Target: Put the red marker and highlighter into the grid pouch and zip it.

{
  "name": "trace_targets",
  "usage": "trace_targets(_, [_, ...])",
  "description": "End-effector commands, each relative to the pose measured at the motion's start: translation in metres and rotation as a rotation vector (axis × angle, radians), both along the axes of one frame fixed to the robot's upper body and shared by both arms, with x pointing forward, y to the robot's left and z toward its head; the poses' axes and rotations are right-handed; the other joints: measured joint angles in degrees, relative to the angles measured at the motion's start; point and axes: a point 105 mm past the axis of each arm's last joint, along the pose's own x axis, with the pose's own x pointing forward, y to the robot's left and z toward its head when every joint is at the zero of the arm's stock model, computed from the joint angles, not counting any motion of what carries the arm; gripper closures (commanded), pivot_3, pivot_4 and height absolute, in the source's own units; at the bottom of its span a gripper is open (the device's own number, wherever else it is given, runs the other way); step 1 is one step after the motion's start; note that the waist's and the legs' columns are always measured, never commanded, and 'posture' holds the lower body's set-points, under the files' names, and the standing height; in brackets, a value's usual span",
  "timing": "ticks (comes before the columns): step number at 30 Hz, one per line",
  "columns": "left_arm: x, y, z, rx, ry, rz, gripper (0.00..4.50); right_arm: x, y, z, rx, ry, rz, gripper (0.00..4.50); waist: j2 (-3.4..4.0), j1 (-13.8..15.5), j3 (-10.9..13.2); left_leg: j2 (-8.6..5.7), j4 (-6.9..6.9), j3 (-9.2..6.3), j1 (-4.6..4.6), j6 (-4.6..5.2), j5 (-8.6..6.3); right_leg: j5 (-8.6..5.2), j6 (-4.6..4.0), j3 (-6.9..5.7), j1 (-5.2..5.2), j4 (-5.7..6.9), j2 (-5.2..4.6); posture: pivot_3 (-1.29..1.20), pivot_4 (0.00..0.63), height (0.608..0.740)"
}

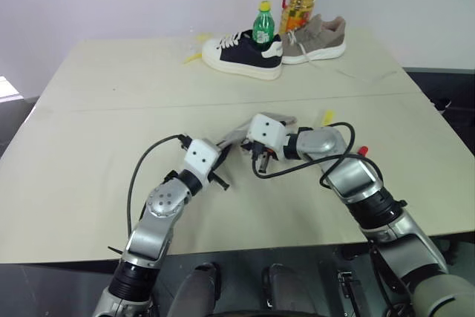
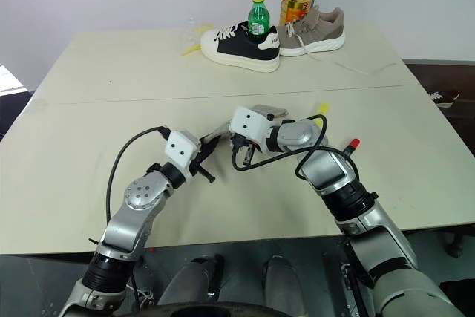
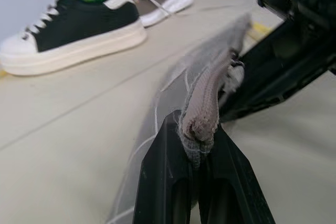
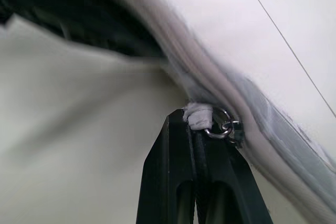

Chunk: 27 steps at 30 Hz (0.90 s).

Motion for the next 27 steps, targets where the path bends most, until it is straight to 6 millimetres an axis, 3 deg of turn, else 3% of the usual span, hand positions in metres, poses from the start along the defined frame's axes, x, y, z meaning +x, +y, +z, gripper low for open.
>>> trace_targets(1, [-0.004, 0.0, 0.009, -0.023, -0.034, -0.032, 4.5, -0.001, 0.001, 0.016, 0.011, -0.059, 0.019, 4.43, 0.0, 0.01, 0.0, 0.0, 0.0, 0.0, 0.0, 0.0, 0.0, 0.0, 0.0, 0.0, 0.0, 0.0, 0.0, 0.0, 0.15, 0.734])
trace_targets(7, [-0.003, 0.003, 0.006, -0.01, -0.03, -0.033, 4.5, -0.001, -0.003, 0.019, 0.001, -0.065, 0.022, 4.43, 0.0, -0.01, 0.0, 0.01, 0.0, 0.0, 0.0, 0.0, 0.0, 0.0, 0.0, 0.0, 0.0, 0.0, 0.0, 0.0, 0.15, 0.734])
trace_targets(20, [0.012, -0.027, 0.0, -0.03, -0.027, -0.084, 4.5, -0.03, 0.012, 0.016, -0.061, -0.053, 0.177, 4.43, -0.01, 0.14, -0.01, -0.02, 0.02, 0.0, 0.0, 0.0, 0.0, 0.03, 0.06, 0.0, 0.03, 0.0, -0.01, 0.0, 0.15, 0.734])
trace_targets(27, [0.018, -0.027, 0.001, -0.041, -0.035, -0.059, 4.5, -0.038, 0.007, 0.016, -0.085, -0.06, 0.215, 4.43, -0.02, 0.07, -0.01, -0.03, 0.03, 0.0, 0.0, 0.0, 0.0, 0.04, 0.08, 0.0, 0.03, 0.0, -0.01, 0.0, 0.15, 0.734])
